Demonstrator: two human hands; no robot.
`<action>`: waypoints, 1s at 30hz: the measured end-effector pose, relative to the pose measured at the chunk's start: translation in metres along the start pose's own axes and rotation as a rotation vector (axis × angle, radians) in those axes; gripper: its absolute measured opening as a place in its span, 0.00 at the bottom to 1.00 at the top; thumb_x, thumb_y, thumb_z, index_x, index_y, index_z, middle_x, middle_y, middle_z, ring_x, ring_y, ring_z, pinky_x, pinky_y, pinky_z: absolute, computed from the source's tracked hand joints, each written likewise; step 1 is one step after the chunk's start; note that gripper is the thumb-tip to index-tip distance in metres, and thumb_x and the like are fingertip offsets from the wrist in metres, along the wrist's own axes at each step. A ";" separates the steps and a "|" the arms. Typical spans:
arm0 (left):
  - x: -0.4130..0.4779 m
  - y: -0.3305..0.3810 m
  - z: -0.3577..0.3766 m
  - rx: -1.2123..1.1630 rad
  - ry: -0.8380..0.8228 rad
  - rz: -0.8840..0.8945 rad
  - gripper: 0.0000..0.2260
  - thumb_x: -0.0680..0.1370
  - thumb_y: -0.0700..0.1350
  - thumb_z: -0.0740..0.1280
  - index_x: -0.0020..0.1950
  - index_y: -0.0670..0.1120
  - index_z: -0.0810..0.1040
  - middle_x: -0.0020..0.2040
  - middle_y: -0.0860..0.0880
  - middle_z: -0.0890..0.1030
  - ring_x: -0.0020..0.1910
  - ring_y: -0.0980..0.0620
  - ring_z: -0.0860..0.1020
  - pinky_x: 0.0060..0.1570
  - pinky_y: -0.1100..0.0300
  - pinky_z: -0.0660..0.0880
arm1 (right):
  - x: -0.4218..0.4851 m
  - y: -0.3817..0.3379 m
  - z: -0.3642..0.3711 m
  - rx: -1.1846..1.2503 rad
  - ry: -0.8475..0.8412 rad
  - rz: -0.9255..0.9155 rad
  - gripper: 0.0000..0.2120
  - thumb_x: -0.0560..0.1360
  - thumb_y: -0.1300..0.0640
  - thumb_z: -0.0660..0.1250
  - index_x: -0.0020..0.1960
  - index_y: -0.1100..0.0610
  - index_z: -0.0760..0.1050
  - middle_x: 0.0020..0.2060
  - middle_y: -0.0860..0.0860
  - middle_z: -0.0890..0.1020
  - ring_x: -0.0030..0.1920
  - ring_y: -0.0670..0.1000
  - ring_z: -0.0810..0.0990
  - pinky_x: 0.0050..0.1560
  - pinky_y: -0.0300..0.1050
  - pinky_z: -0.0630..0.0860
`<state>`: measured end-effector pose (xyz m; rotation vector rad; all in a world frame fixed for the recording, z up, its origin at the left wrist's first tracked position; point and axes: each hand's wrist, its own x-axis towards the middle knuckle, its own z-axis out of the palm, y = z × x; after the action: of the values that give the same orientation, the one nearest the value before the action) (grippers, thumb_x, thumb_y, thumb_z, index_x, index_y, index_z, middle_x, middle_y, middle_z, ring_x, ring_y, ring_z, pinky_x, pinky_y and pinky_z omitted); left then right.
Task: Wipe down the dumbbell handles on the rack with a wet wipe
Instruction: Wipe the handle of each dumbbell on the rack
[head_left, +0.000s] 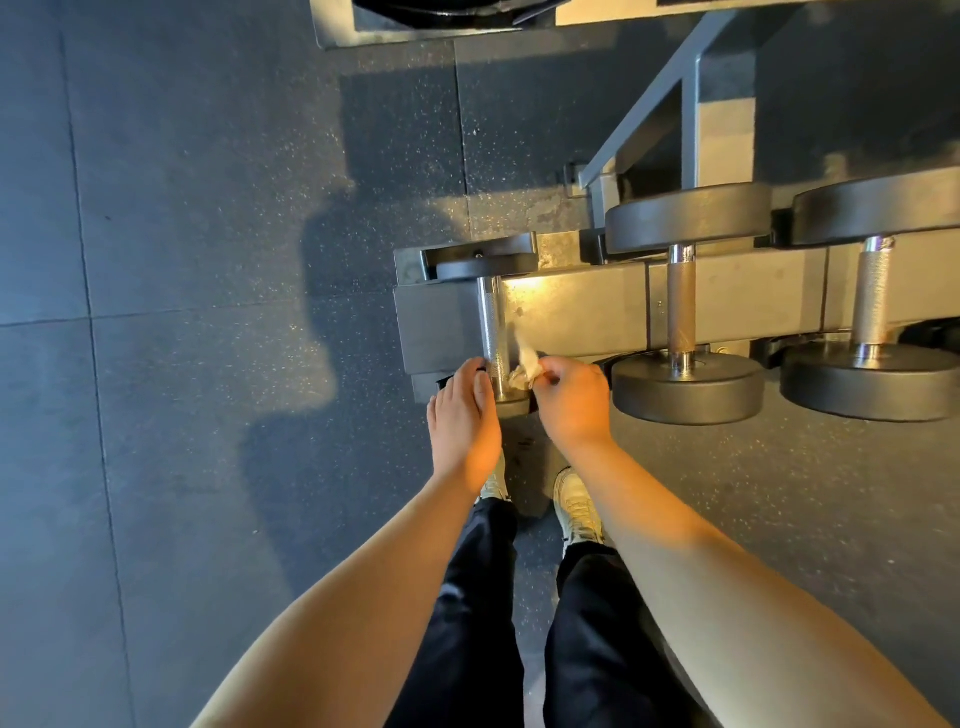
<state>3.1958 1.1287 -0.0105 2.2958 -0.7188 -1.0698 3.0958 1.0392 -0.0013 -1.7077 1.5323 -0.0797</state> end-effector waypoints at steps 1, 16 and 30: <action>0.001 0.000 0.001 0.006 0.003 -0.013 0.17 0.86 0.53 0.46 0.66 0.56 0.72 0.59 0.56 0.77 0.60 0.54 0.73 0.71 0.49 0.62 | 0.006 0.000 -0.001 -0.001 -0.009 0.038 0.08 0.77 0.64 0.67 0.44 0.57 0.84 0.35 0.52 0.82 0.35 0.50 0.76 0.31 0.39 0.64; -0.046 0.107 -0.050 -0.120 -0.125 0.132 0.19 0.83 0.45 0.63 0.74 0.55 0.68 0.66 0.52 0.75 0.59 0.54 0.77 0.54 0.60 0.76 | -0.051 -0.074 -0.076 0.694 -0.046 0.449 0.09 0.79 0.65 0.60 0.51 0.56 0.77 0.46 0.53 0.81 0.45 0.53 0.79 0.47 0.47 0.78; -0.152 0.334 -0.029 -0.057 -0.320 0.594 0.02 0.81 0.45 0.66 0.49 0.51 0.74 0.44 0.52 0.76 0.39 0.59 0.75 0.39 0.63 0.72 | -0.142 -0.077 -0.335 1.159 0.345 0.387 0.12 0.75 0.70 0.63 0.45 0.54 0.77 0.36 0.54 0.79 0.34 0.51 0.77 0.30 0.41 0.73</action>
<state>3.0523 0.9876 0.2983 1.6975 -1.3666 -1.1415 2.9390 0.9809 0.3311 -0.4828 1.5305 -0.9022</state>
